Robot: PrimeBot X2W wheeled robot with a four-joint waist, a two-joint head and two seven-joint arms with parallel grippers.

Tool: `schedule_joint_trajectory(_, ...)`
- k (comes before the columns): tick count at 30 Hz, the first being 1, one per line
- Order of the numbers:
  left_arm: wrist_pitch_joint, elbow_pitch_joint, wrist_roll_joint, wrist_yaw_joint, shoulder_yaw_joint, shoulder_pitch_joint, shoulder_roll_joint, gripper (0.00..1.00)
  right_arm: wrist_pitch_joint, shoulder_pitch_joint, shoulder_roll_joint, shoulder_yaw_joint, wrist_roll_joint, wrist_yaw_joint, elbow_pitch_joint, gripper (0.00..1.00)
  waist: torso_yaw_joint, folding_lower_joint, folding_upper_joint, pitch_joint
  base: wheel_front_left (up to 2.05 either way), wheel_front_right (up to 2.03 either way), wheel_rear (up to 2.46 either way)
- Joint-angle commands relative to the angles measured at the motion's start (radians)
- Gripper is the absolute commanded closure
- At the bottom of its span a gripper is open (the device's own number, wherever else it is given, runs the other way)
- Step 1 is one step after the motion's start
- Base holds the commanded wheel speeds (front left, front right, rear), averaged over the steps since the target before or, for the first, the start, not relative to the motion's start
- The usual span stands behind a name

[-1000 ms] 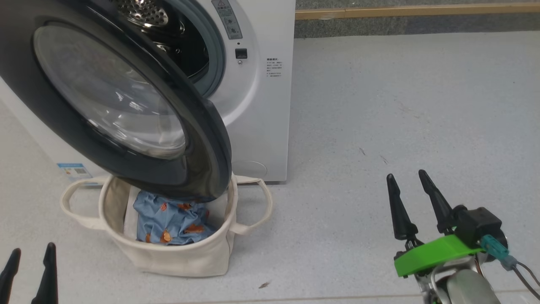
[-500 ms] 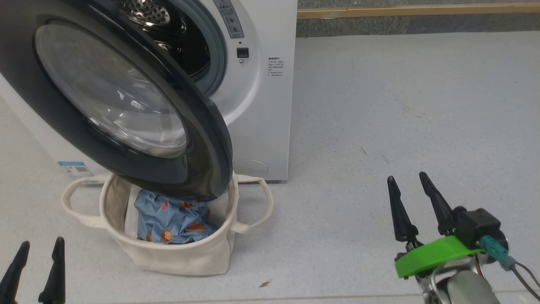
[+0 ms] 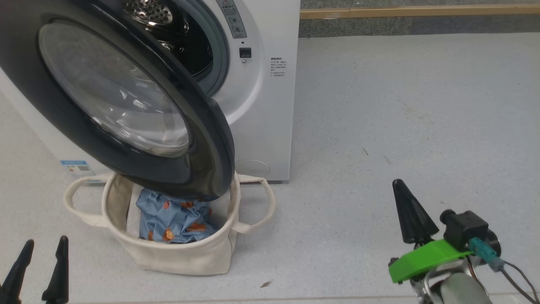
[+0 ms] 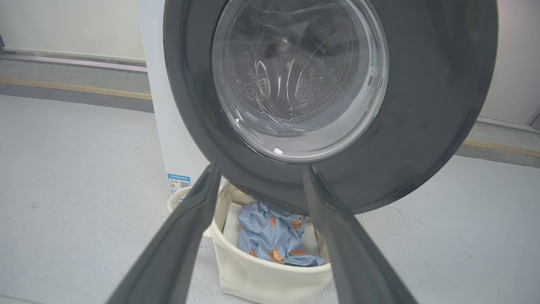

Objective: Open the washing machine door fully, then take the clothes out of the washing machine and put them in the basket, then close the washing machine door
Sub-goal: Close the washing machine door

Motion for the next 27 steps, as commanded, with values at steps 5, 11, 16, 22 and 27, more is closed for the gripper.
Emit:
schedule_joint_trajectory(5,-0.012,-0.034,-0.016,-0.006,0.031,-0.063,0.037,0.0,-0.012,-0.068,-0.005,0.046,0.035,0.001,-0.07,1.0,0.018,0.0,-0.0001,0.0,0.0,0.0,0.0)
schedule_joint_trajectory(11,-0.012,-0.017,-0.016,-0.006,-0.026,-0.104,0.023,0.0,-0.012,-0.155,-0.004,0.11,0.065,0.001,-0.095,1.0,0.084,0.0,-0.0001,0.007,0.0,0.0,0.0)
schedule_joint_trajectory(16,-0.012,-0.002,0.001,-0.006,-0.081,-0.191,-0.012,0.0,-0.012,-0.252,0.001,0.188,0.089,0.001,-0.084,1.0,0.174,0.0,-0.0001,0.016,0.0,0.0,0.0)
schedule_joint_trajectory(22,-0.012,0.04,0.019,-0.006,-0.173,-0.289,-0.064,0.0,-0.012,-0.359,0.01,0.279,0.127,0.001,-0.023,1.0,0.291,0.0,-0.0001,0.033,0.0,0.0,0.0)
schedule_joint_trajectory(27,-0.012,0.078,0.025,-0.006,-0.243,-0.354,-0.106,0.0,-0.012,-0.421,0.015,0.342,0.14,0.001,0.085,1.0,0.377,0.0,-0.0001,0.051,0.0,0.0,0.0)
